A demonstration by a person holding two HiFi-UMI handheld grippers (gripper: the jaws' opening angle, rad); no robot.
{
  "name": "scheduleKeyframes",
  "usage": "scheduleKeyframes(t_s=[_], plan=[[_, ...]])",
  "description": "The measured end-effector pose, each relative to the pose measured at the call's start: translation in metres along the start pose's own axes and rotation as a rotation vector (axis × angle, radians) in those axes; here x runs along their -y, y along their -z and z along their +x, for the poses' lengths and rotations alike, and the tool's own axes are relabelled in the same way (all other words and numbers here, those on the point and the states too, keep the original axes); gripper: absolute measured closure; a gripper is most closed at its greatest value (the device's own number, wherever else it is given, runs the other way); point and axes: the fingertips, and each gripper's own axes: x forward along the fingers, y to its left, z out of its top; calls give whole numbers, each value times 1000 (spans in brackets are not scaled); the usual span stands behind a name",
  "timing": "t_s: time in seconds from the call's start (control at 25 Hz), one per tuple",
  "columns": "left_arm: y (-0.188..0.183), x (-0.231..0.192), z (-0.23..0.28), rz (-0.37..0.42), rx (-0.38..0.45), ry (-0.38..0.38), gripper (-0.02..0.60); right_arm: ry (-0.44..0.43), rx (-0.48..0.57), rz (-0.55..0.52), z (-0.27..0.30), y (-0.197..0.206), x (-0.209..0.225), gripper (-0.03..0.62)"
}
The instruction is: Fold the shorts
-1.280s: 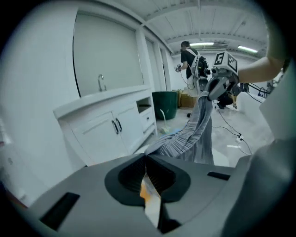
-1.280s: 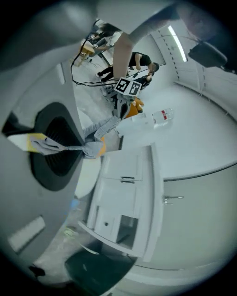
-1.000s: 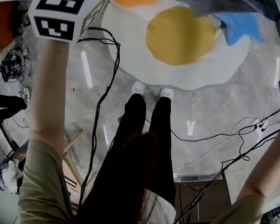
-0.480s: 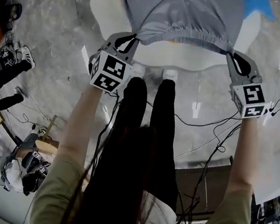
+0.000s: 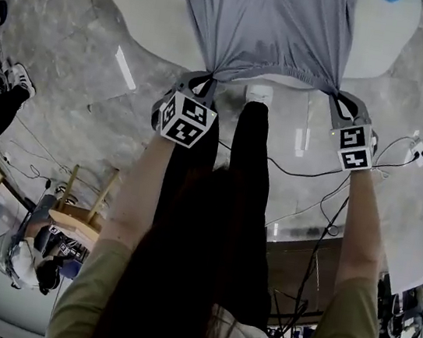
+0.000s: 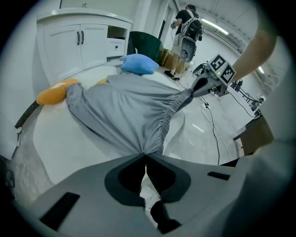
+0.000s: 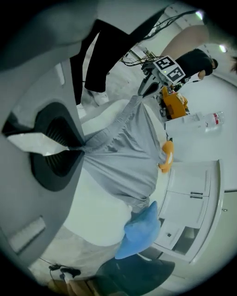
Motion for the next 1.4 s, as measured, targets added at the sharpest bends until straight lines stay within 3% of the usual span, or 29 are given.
scheduleKeyframes(t_s=[0.16,0.24,0.28,0.32,0.36,0.52,0.68,0.8,0.96,1.12,1.24,1.32,1.4], plan=[[9,-9,28,19,-67,-10,565,17,-100,-9,32,15,4,568],[17,-8,37,-8,-127,7,561,27,-145,-11,41,19,6,523],[21,-6,40,-40,-159,26,526,14,-156,10,43,20,7,416],[23,-4,41,-81,-186,49,415,-9,-165,44,44,20,6,250],[25,-1,39,-125,-204,67,329,-36,-176,78,42,21,5,226],[18,3,13,-296,-186,31,246,-105,-186,164,16,5,1,226],[-13,18,-20,-438,-79,2,235,-86,-53,359,-18,-50,33,226],[-43,50,-42,-496,-12,48,235,-64,53,482,-45,-102,68,226],[-83,83,-56,-501,50,85,235,-19,164,604,-59,-165,129,227],[-132,118,-42,-526,105,106,235,-19,177,590,-40,-217,186,227],[-144,133,-18,-545,91,96,233,-55,127,524,-16,-228,195,227],[-135,124,-3,-611,72,49,233,-100,95,465,2,-230,180,229],[-112,111,5,-725,37,-6,233,-153,56,394,16,-228,157,229]])
